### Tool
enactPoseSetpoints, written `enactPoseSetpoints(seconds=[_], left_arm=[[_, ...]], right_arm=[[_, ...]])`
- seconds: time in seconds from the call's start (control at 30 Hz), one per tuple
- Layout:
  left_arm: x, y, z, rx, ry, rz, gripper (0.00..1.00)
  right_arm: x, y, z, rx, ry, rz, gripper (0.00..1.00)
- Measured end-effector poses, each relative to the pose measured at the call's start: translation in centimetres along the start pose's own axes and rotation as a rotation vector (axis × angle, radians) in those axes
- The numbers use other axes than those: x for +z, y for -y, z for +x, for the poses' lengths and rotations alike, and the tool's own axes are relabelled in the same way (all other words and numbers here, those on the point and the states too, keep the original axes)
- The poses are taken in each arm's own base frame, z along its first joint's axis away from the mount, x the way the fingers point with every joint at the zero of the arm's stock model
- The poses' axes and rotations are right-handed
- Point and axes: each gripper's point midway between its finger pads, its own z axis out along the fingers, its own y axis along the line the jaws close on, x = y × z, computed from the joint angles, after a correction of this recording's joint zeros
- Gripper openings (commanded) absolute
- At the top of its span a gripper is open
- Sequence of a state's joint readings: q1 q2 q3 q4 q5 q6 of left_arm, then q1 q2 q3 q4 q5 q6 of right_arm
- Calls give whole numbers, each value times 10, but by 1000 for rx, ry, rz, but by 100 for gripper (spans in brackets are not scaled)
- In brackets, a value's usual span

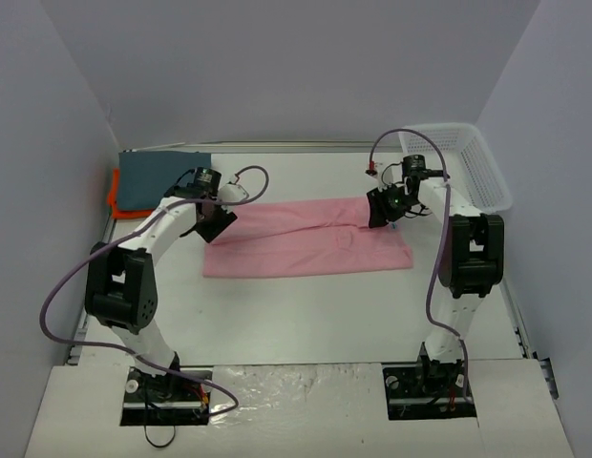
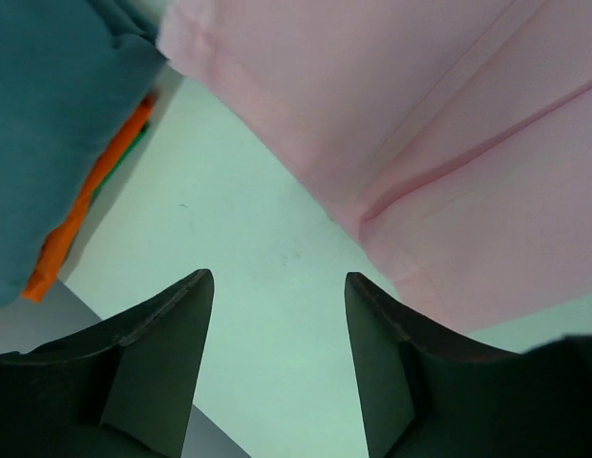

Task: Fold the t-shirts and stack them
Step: Fold the other side of the tshirt into a rectangle

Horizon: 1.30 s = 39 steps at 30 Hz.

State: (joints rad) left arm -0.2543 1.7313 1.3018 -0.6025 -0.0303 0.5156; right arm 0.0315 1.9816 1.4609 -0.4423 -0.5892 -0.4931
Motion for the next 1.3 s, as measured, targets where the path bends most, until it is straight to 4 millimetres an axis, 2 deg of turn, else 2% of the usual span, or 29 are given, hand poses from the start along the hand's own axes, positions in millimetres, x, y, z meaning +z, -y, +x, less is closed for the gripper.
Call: enactPoseSetpoints(seconds=[0.2, 0.33, 0.4, 0.57, 0.67, 0.83, 1.07, 1.3], left_arm=[[-30, -14, -16, -33, 87, -56, 66], [-34, -21, -16, -70, 108, -83, 70], [-31, -28, -9, -103, 101, -101, 70], [-27, -46, 10, -184, 74, -136, 71], [-25, -54, 17, -209, 66, -158, 71], [-17, -48, 30, -216, 36, -146, 71], [-9, -44, 45, -231, 9, -134, 72], [-7, -45, 43, -244, 28, -130, 72]], right_arm=[[-25, -7, -22, -61, 57, 11, 45], [-33, -7, -41, -98, 88, 28, 46], [-33, -5, -53, -118, 98, 41, 46], [-9, -14, -75, -180, 83, 43, 46], [14, -23, -78, -205, 48, 30, 46], [44, -33, -74, -228, -4, 12, 45], [48, -21, -71, -225, -31, 61, 45], [45, -10, -72, -232, -46, 121, 45]])
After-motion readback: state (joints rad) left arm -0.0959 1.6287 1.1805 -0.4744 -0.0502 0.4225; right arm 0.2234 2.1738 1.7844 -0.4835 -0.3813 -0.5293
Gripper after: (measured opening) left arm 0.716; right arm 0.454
